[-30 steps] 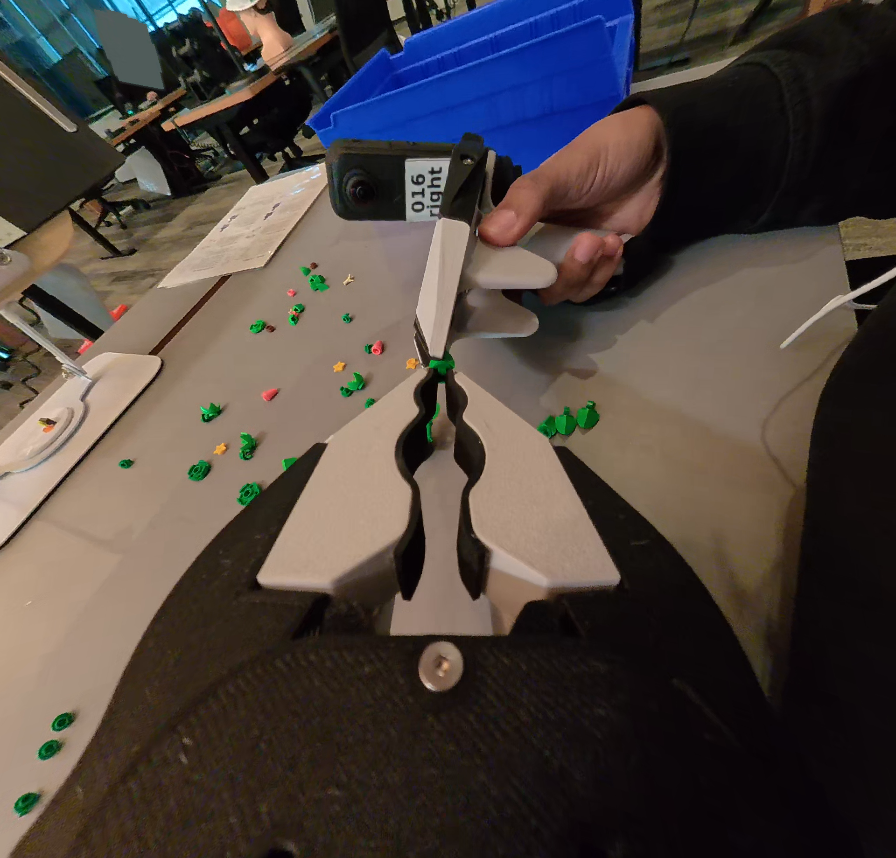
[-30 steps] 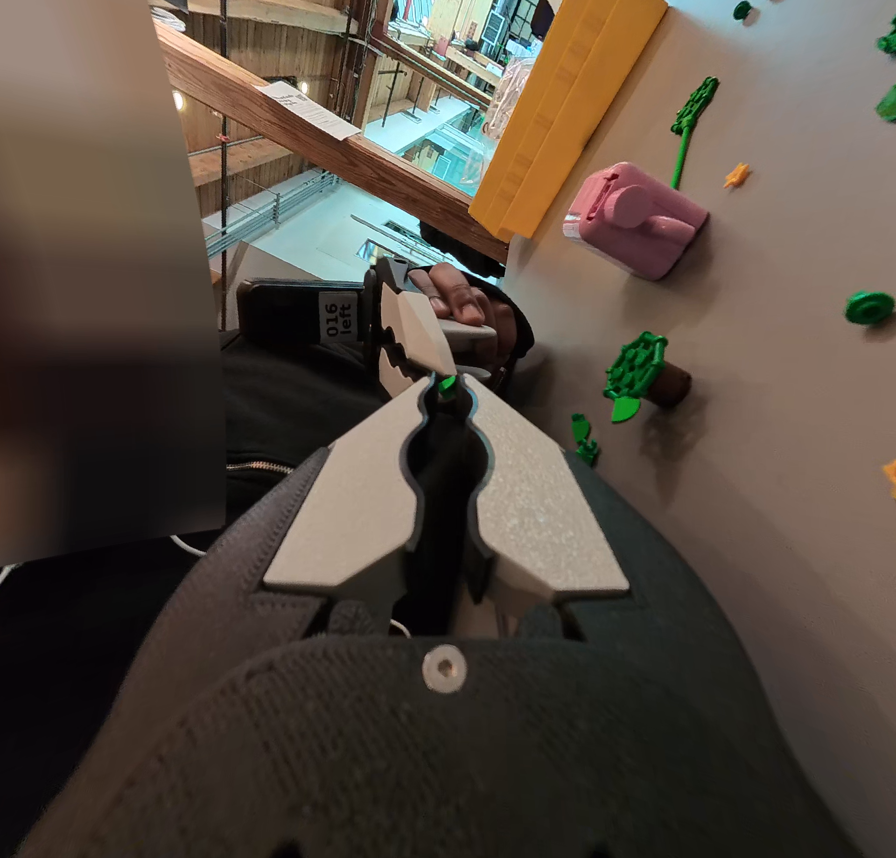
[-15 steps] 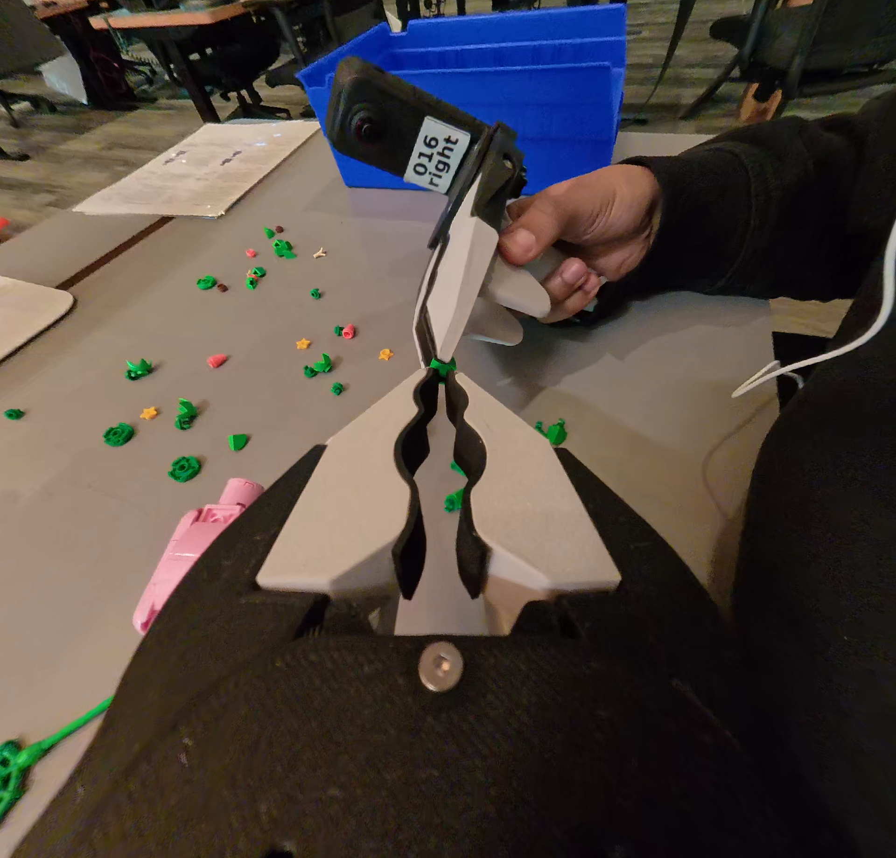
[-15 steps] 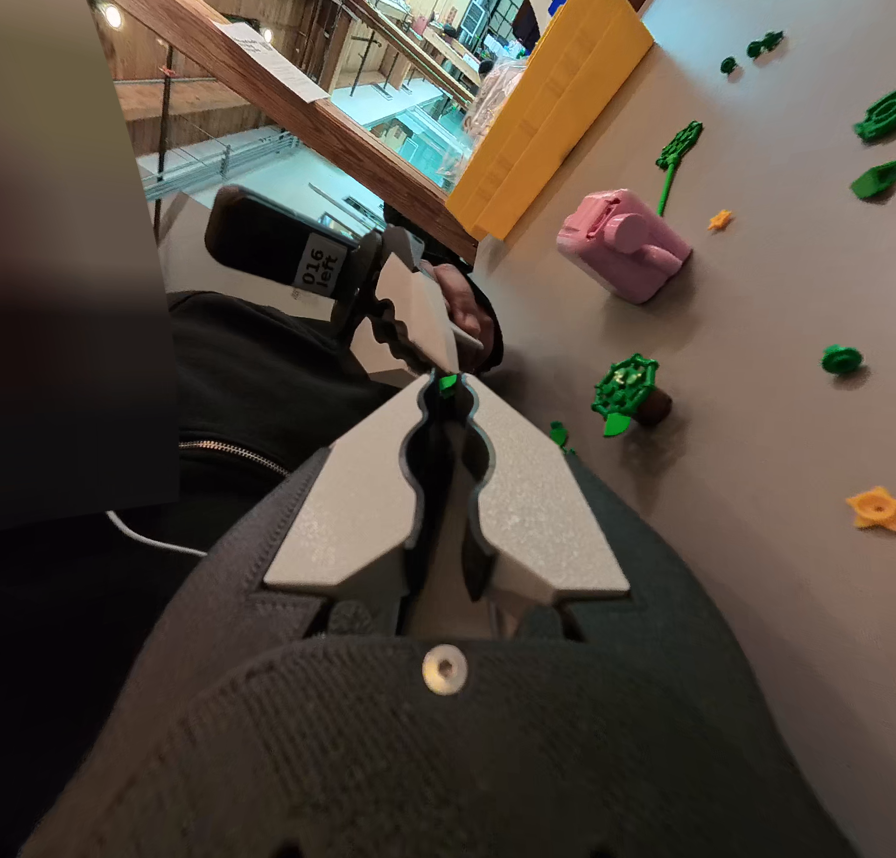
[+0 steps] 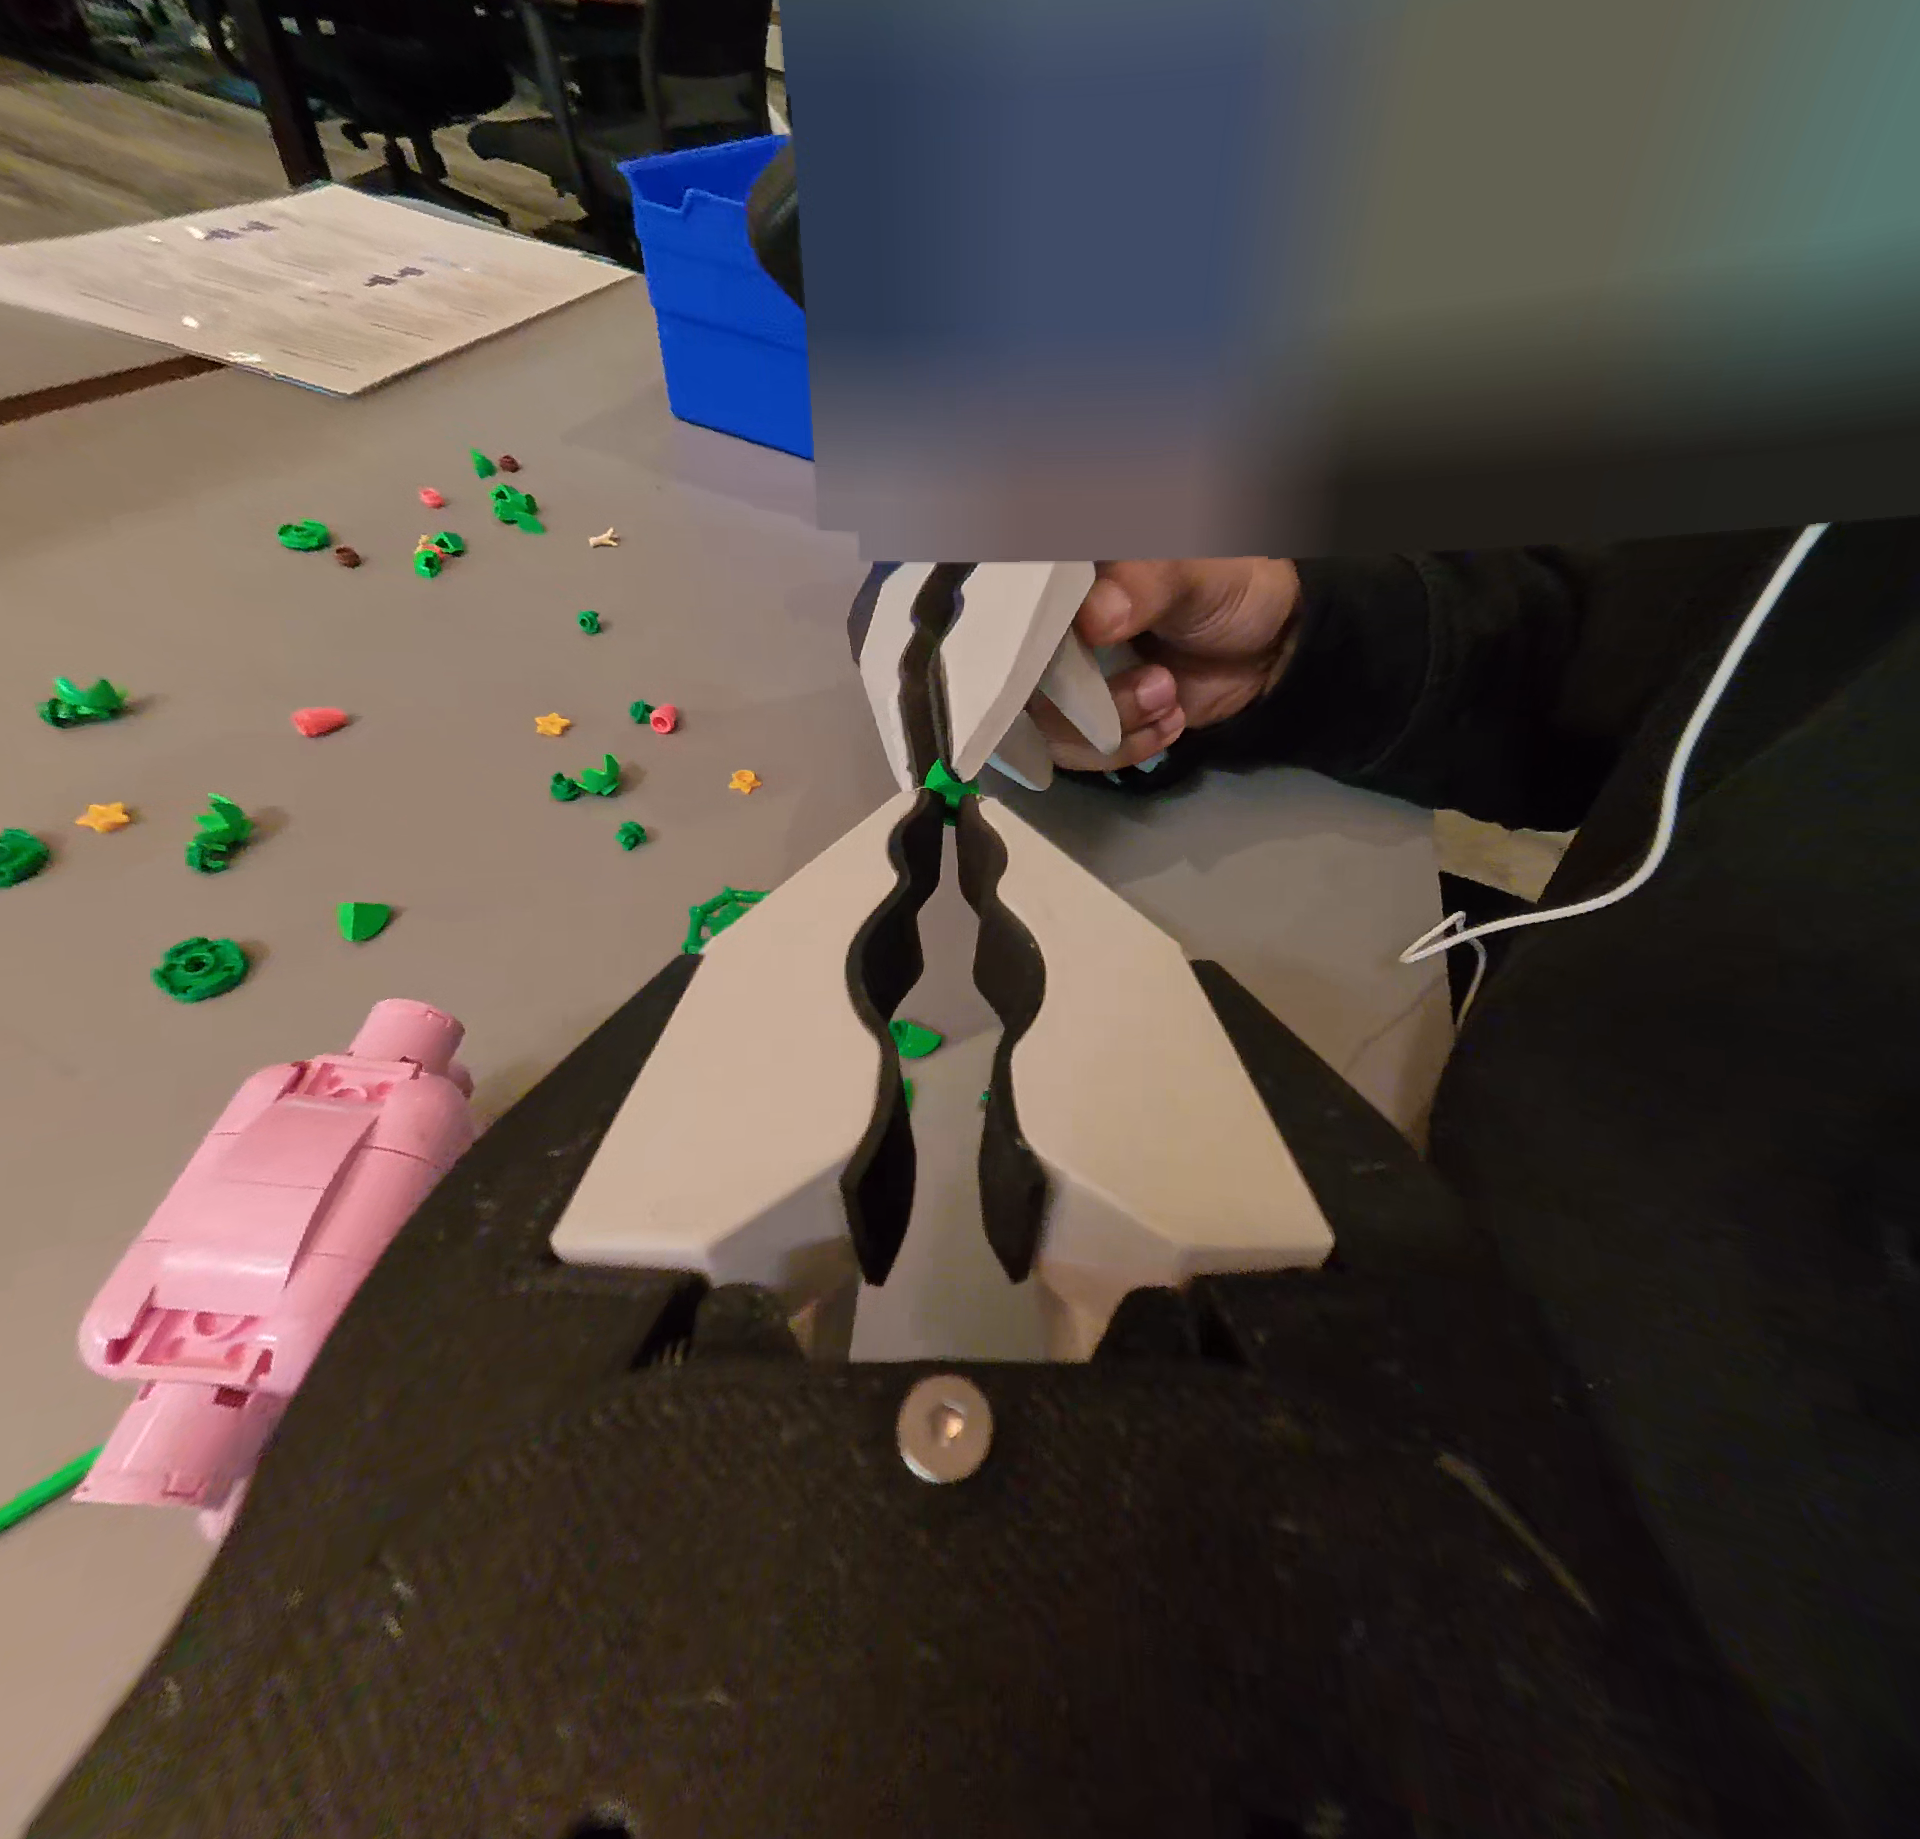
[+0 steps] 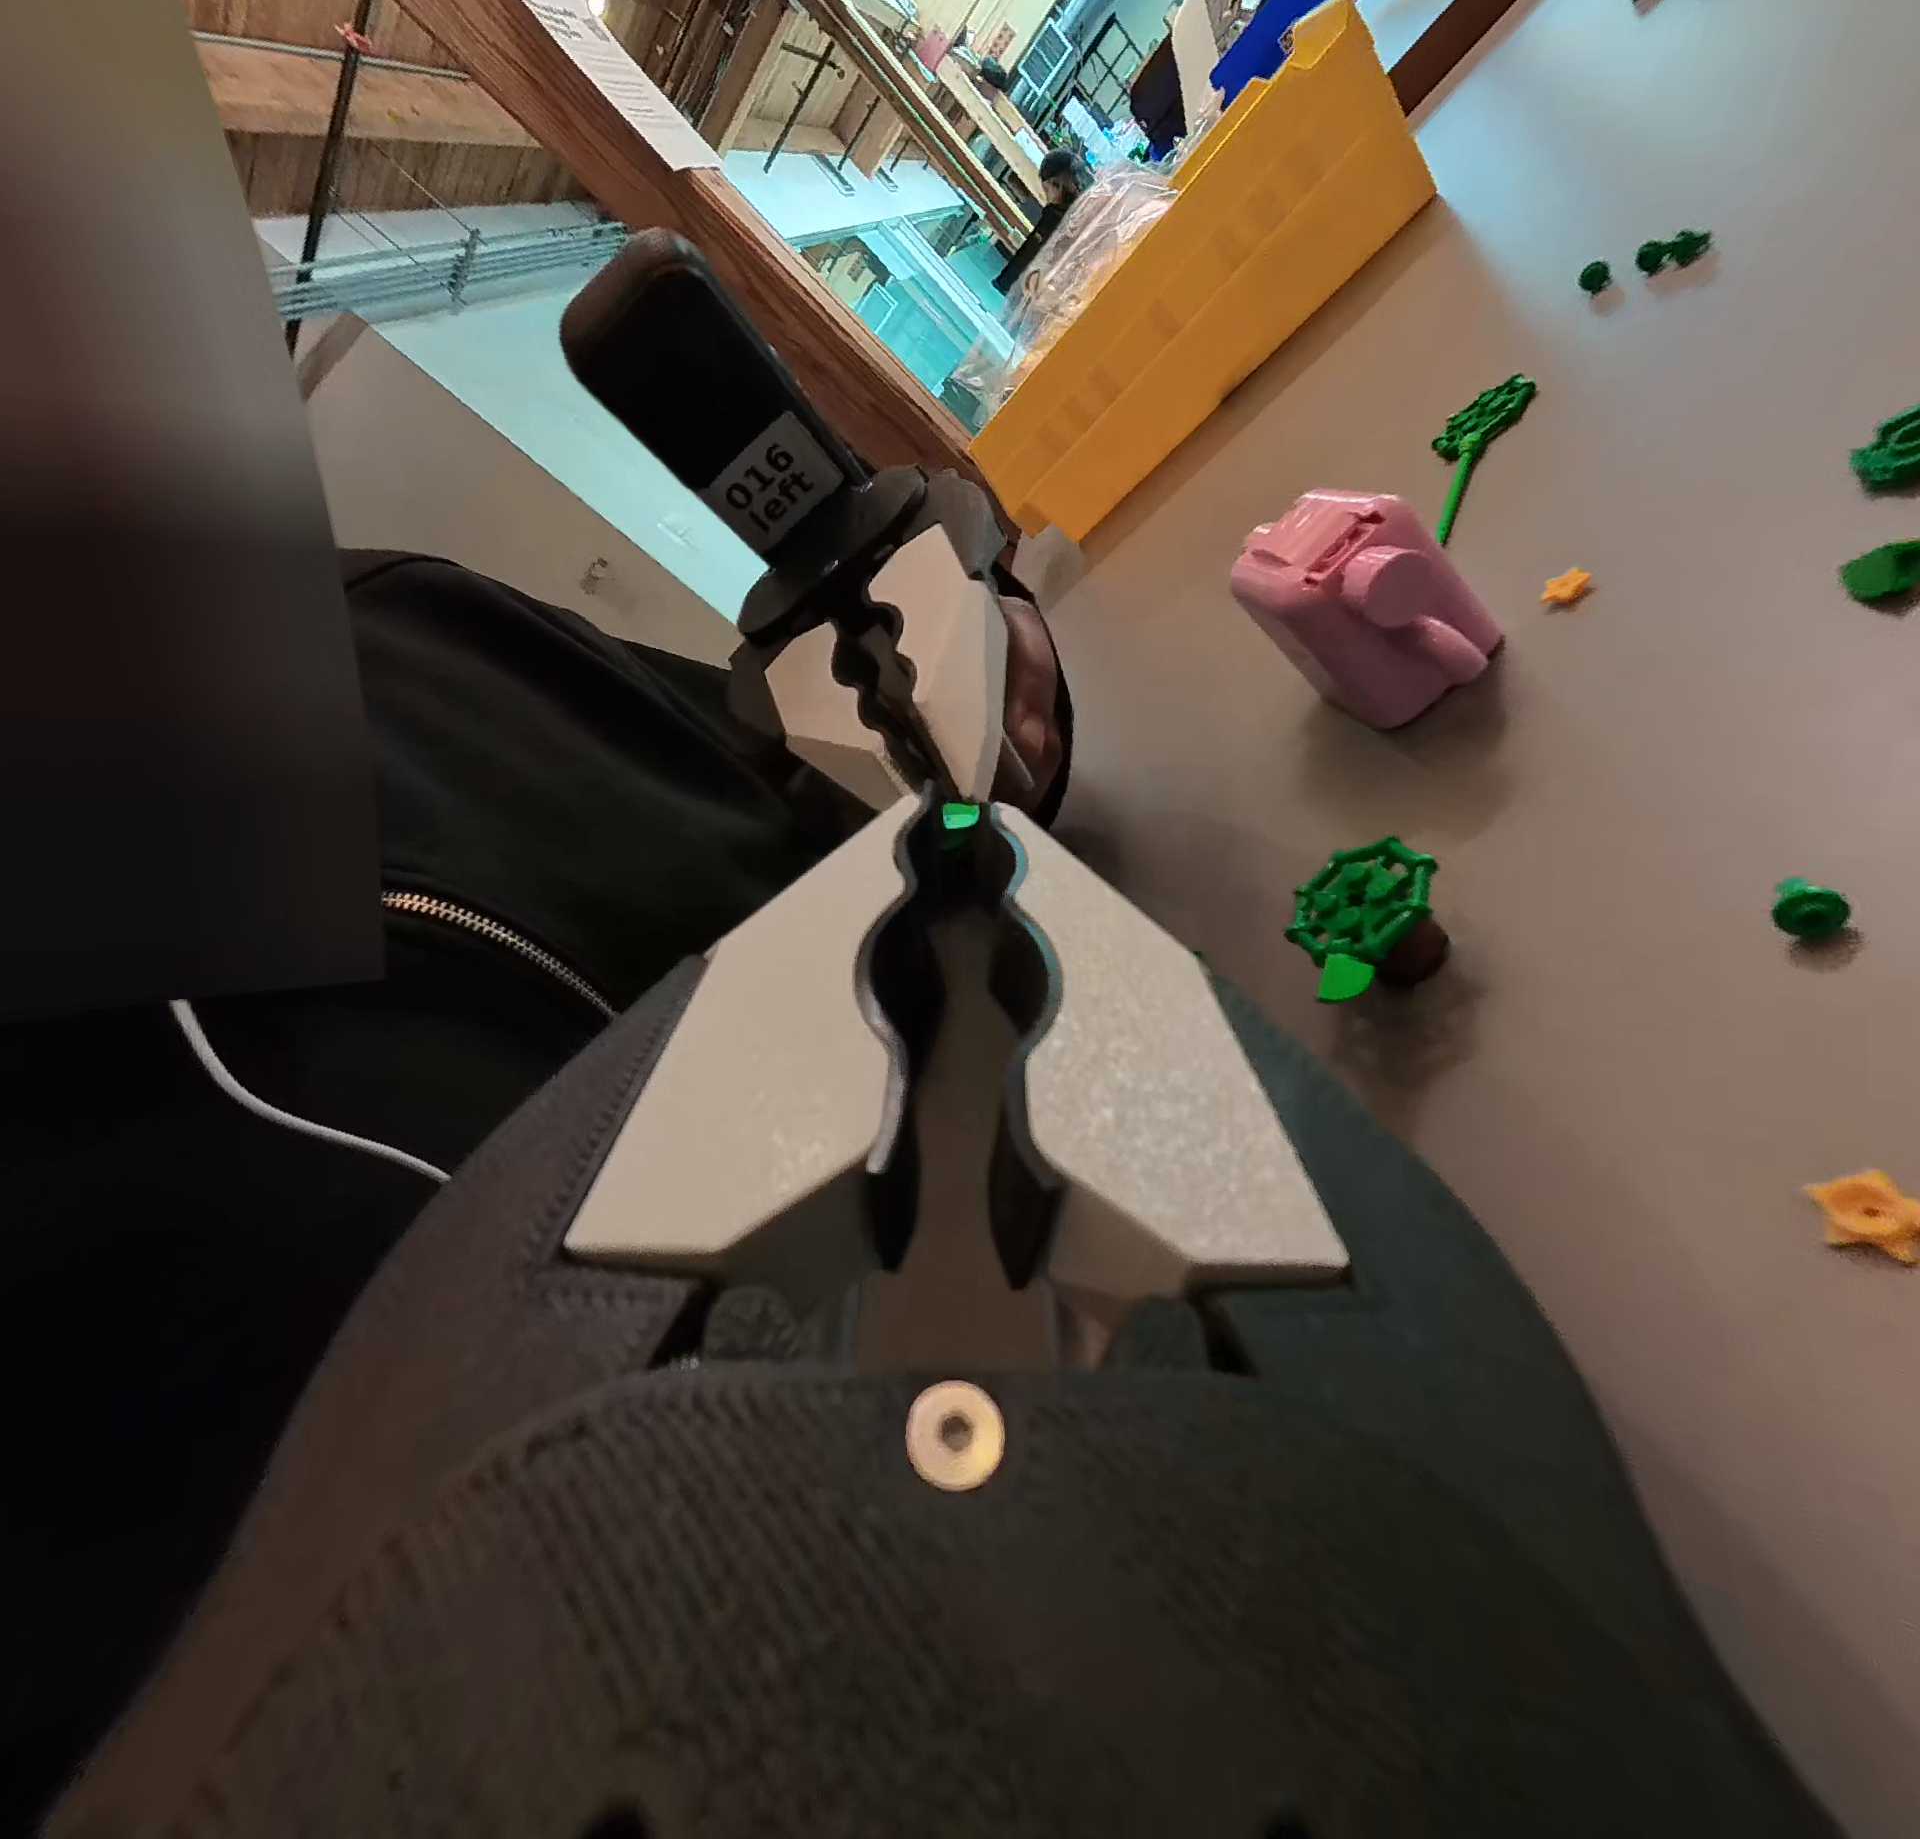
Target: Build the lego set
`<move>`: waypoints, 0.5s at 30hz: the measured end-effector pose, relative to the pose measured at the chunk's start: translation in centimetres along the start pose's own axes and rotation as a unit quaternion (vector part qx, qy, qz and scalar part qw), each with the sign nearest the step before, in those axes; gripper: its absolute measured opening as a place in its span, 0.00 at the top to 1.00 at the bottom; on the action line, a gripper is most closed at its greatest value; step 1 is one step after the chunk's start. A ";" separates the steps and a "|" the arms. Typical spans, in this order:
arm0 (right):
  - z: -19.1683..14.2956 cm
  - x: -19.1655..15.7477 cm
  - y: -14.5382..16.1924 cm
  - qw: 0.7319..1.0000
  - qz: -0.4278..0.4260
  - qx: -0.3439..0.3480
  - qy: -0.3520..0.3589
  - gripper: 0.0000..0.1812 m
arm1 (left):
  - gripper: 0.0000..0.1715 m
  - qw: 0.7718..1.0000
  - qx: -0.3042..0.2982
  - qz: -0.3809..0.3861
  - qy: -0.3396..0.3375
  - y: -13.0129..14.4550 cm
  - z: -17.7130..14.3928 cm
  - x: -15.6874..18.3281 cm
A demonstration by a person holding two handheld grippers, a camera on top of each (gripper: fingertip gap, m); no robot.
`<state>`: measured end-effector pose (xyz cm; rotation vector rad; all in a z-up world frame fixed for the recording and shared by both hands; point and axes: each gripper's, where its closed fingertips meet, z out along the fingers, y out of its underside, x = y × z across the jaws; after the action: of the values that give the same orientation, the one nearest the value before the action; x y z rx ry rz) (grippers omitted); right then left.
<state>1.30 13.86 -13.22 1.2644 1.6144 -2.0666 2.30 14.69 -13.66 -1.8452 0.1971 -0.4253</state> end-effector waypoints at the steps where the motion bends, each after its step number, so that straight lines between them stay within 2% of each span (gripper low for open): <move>1: 0.0 0.0 0.0 1.000 -0.011 -0.002 0.005 0.97 | 1.00 1.000 0.002 -0.007 0.003 0.0 0.0 0.0; 6: 0.1 -0.2 -0.1 0.996 -0.079 -0.013 0.032 0.97 | 1.00 0.998 0.015 -0.055 0.034 -0.2 -0.1 0.1; 10: 0.1 -0.4 -0.2 0.995 -0.098 -0.010 0.035 0.97 | 1.00 0.995 0.025 -0.081 0.054 -0.5 -0.3 0.3; 14: 0.3 -0.3 -1.5 0.998 0.027 0.052 -0.025 0.96 | 1.00 0.999 0.032 -0.017 0.011 -1.1 -0.5 -0.5; 15: 0.2 -0.3 -1.6 0.997 0.040 0.056 -0.035 0.93 | 1.00 1.000 0.027 0.008 -0.003 -1.0 -0.5 -0.4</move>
<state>0.37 14.19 -11.92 1.2551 1.4129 -2.1542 1.62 14.74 -12.63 -1.7898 0.1951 -0.4096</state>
